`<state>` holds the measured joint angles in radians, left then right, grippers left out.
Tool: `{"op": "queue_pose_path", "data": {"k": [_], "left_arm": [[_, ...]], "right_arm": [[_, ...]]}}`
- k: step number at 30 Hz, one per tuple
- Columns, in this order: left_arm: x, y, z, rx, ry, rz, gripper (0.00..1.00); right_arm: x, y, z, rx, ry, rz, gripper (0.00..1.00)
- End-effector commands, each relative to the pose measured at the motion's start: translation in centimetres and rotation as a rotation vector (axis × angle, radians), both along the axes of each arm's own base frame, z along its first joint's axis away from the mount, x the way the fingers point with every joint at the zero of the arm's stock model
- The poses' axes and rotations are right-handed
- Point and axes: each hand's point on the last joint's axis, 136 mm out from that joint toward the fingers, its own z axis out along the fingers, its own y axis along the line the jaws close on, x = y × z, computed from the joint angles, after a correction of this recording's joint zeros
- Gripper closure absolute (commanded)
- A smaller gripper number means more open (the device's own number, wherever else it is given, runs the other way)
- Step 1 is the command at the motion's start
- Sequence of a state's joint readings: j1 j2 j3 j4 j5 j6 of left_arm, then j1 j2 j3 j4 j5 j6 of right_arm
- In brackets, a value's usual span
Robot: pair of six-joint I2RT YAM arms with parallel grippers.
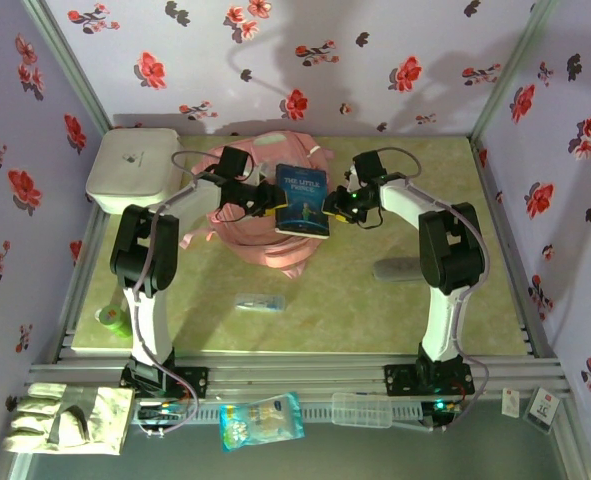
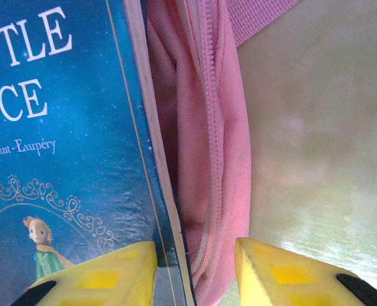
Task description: Pack books, pencil case, and school supplies into a backpack
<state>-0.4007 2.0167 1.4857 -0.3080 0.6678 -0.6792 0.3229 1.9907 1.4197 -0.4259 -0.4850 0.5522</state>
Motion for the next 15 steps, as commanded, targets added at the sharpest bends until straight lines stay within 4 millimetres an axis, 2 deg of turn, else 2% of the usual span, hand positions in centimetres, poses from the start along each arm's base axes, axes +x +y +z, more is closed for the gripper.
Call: {"op": "queue_pose_path", "data": {"k": [1, 5, 9, 13, 15], "left_arm": [[-0.5, -1.4, 1.7, -0.054, -0.02, -0.039, 0.72], [-0.3, -1.6, 1.9, -0.064, -0.028, -0.033, 0.79], [0.1, -1.7, 3.0, -0.083, -0.057, -0.025, 0.9], [0.7, -0.9, 4.8, -0.105, -0.096, 0.002, 1.0], [1.0, -0.3, 6.1, -0.122, -0.123, 0.024, 1.0]], "right_arm": [[0.1, 0.2, -0.5, -0.018, 0.005, 0.015, 0.63], [0.0, 0.2, -0.8, -0.021, 0.014, 0.013, 0.64], [0.0, -0.1, -0.5, -0.031, -0.001, 0.003, 0.64], [0.4, -1.0, 1.1, -0.026, -0.062, -0.043, 0.59], [0.7, -1.5, 2.3, -0.006, -0.103, -0.083, 0.52]]}}
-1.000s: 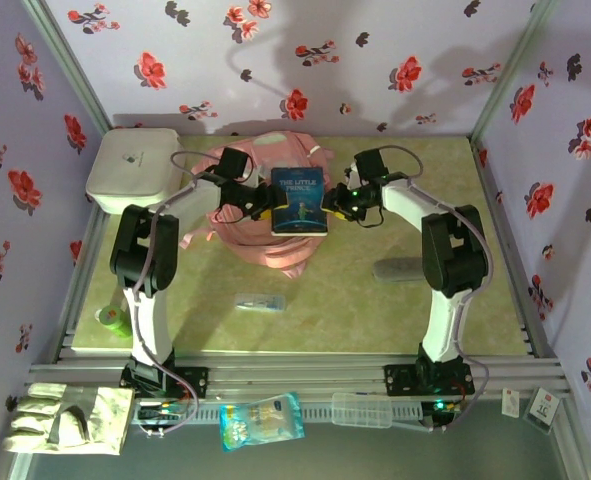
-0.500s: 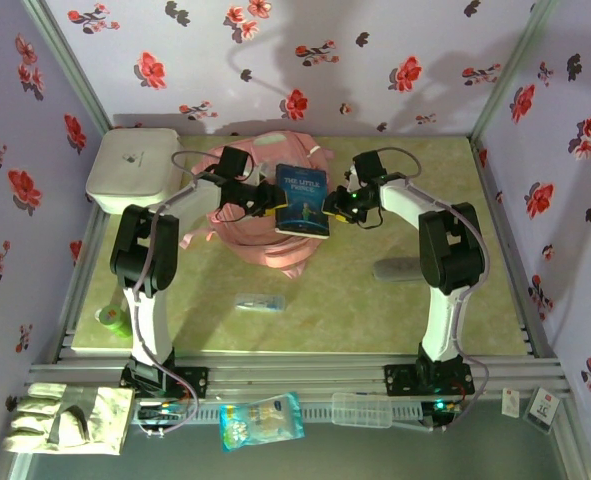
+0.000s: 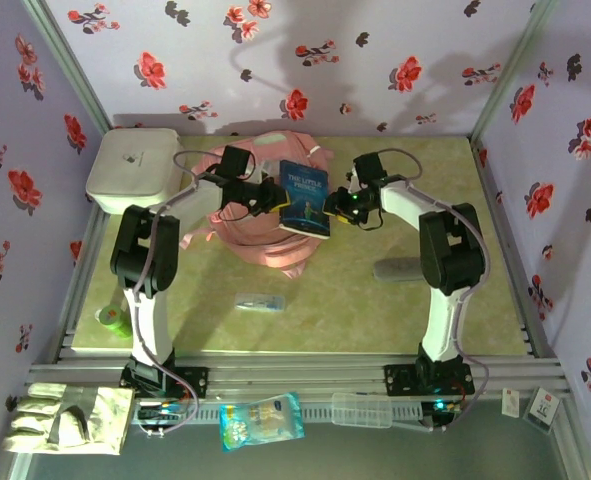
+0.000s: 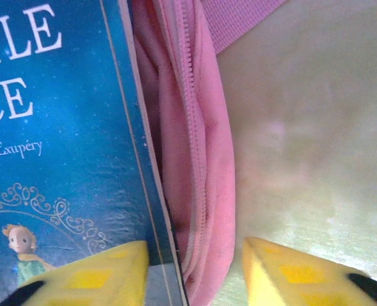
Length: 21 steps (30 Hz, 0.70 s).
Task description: Pack books, pencil case, and school supplies into a backpack
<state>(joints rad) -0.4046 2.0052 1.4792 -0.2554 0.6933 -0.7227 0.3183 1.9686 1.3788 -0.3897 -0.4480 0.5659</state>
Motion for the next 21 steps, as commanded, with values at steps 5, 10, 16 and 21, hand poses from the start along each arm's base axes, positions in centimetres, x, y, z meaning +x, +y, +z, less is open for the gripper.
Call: {"op": "queue_pose_path", "data": {"k": [5, 10, 16, 21], "left_arm": [[1.2, 2.5, 9.4, -0.122, -0.214, 0.089, 1.0], [1.2, 6.2, 13.8, -0.122, -0.366, 0.217, 1.0], [1.3, 9.5, 17.6, -0.191, -0.463, 0.366, 1.0], [1.4, 10.1, 19.7, -0.288, -0.485, 0.437, 1.0]], "right_arm": [[1.3, -2.1, 6.0, 0.108, -0.195, -0.151, 0.32], [0.9, -2.3, 8.8, 0.172, -0.282, -0.182, 0.2], [0.4, 0.3, 12.7, 0.352, -0.37, -0.16, 0.14], [-0.5, 3.8, 16.2, 0.496, -0.426, -0.135, 0.01]]}}
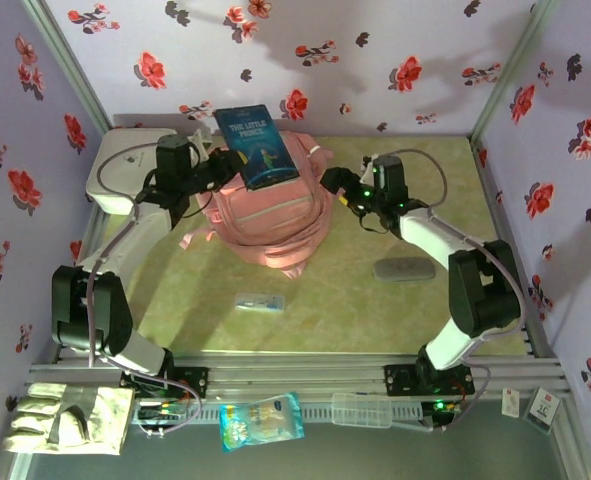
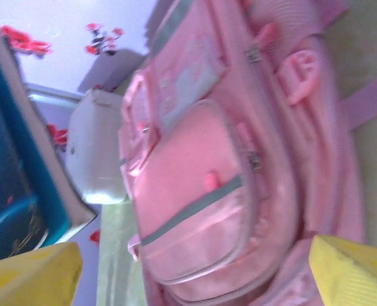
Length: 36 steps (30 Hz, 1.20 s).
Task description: Pack books, pencil case, and school supplies into a backpack
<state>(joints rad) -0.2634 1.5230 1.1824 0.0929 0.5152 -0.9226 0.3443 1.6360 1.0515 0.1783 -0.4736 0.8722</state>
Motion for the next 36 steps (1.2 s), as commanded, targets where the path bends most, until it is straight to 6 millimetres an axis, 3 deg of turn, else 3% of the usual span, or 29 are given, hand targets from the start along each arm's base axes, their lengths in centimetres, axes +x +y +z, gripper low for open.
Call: {"op": "queue_pose_path", "data": {"k": [1, 9, 15, 19, 36], "left_arm": [[0.5, 0.4, 4.5, -0.122, -0.122, 0.048, 1.0], [0.6, 0.1, 5.6, -0.238, -0.128, 0.058, 1.0], [0.5, -0.5, 6.6, -0.277, -0.158, 0.046, 1.0], [0.6, -0.9, 6.8, -0.285, -0.16, 0.037, 1.0], [0.7, -1.0, 6.8, -0.321, -0.163, 0.036, 1.0]], "right_arm": [[-0.3, 2.9, 5.1, 0.167, -0.101, 0.033, 0.01], [-0.8, 8.3, 8.4, 0.341, -0.11, 0.128, 0.01], [-0.1, 10.6, 9.8, 0.511, -0.084, 0.126, 0.03], [0.6, 11.5, 10.7, 0.614, -0.086, 0.122, 0.12], [2.2, 12.7, 10.3, 0.681, -0.06, 0.07, 0.48]]}}
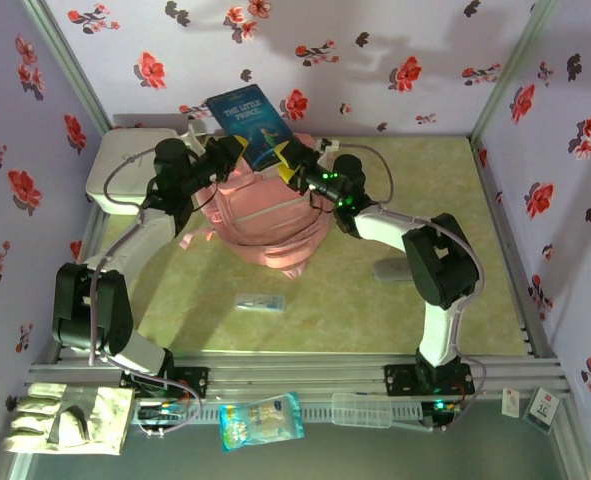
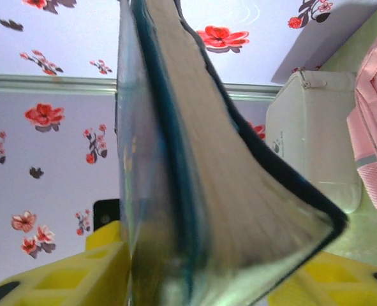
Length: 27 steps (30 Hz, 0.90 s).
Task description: Pack books, pencil case, and school supplies into a backpack
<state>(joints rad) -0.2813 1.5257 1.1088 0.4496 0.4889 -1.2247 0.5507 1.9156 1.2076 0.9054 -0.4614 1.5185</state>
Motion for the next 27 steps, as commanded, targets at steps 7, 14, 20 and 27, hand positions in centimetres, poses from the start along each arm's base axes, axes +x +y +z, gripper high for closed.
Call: {"op": "queue_pose_path", "data": {"k": [7, 14, 20, 27], "left_arm": [[-0.2, -0.3, 2.3, -0.03, -0.099, -0.011, 1.0], [-0.4, -0.1, 1.0, 0.012, -0.072, -0.006, 0.89], [-0.8, 1.4, -2.5, 0.141, 0.001, 0.039, 0.55], [-2.5, 2.9, -7.9, 0.446, 0.097, 0.009, 0.2]], "right_arm": [[0.7, 0.4, 2.6, 0.076, -0.061, -0.019, 0.63], [0.7, -0.7, 3.2, 0.086, -0.098, -0.051, 0.81], [1.0, -3.2, 2.9, 0.025, -0.127, -0.111, 0.92], [1.3, -8.6, 1.1, -0.114, -0.13, -0.224, 0.92]]}}
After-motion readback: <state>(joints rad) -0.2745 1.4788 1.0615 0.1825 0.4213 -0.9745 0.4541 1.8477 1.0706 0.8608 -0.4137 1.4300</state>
